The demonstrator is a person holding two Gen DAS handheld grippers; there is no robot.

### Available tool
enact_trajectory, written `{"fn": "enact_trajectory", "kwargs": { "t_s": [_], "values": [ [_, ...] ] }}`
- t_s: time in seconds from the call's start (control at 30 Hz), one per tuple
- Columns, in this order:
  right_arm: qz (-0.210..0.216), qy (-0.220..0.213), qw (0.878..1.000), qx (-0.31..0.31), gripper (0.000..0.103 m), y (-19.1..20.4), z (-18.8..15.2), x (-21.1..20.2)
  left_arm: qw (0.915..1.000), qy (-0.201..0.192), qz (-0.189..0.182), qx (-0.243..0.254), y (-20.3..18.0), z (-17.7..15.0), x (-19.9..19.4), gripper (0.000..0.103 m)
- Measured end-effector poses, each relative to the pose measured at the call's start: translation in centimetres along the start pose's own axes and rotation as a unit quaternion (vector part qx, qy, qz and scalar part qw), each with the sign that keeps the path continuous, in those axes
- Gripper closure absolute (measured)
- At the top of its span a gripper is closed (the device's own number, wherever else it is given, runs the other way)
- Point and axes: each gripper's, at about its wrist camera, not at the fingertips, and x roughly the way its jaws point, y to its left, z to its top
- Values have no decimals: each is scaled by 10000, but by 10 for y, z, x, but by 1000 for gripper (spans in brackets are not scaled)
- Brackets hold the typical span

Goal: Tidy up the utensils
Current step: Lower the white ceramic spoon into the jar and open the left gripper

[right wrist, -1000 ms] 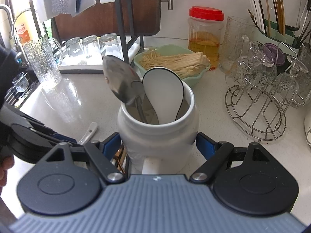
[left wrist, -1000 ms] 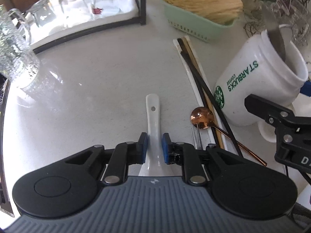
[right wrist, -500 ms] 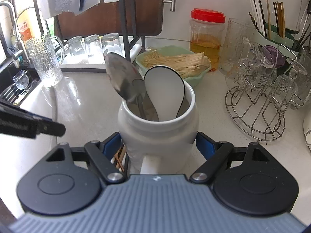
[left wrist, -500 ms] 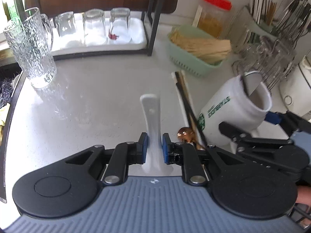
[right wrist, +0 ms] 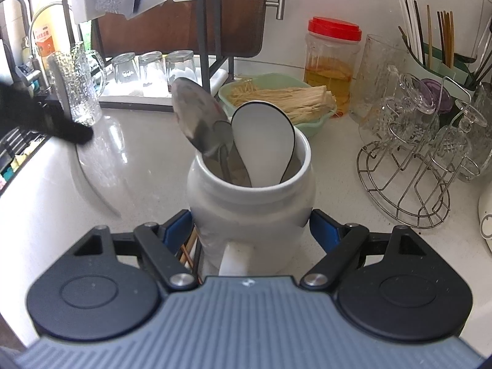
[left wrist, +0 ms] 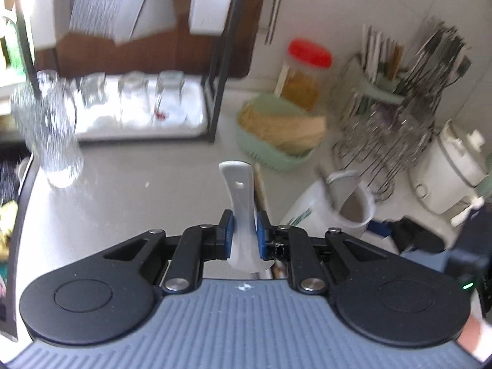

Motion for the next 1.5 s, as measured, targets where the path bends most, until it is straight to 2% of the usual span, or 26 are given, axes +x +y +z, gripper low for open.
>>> {"fn": "enact_trajectory", "kwargs": {
  "t_s": [0.37, 0.7, 0.9, 1.0, 1.2, 1.5],
  "values": [
    [-4, 36, 10000, 4, 18, 0, 0, -1, 9966, -529, -502, 375, -37, 46, -42, 85],
    [30, 27, 10000, -29, 18, 0, 0, -1, 9921, -296, -715, 986, -87, 46, -4, 85],
    [53, 3, 10000, -56, 18, 0, -2, -1, 9889, 115, -768, 1265, -99, 47, 24, 85],
    [59, -5, 10000, -56, 18, 0, -2, -2, 9884, 421, -865, 1178, -95, 56, 32, 85],
    [65, -32, 10000, -28, 18, 0, -3, -2, 9829, 945, -877, 1311, -102, 69, 46, 85],
    [65, -69, 10000, -6, 18, 0, -4, -3, 9666, 1919, -717, 1540, -114, 72, 81, 85]
  ]
}}
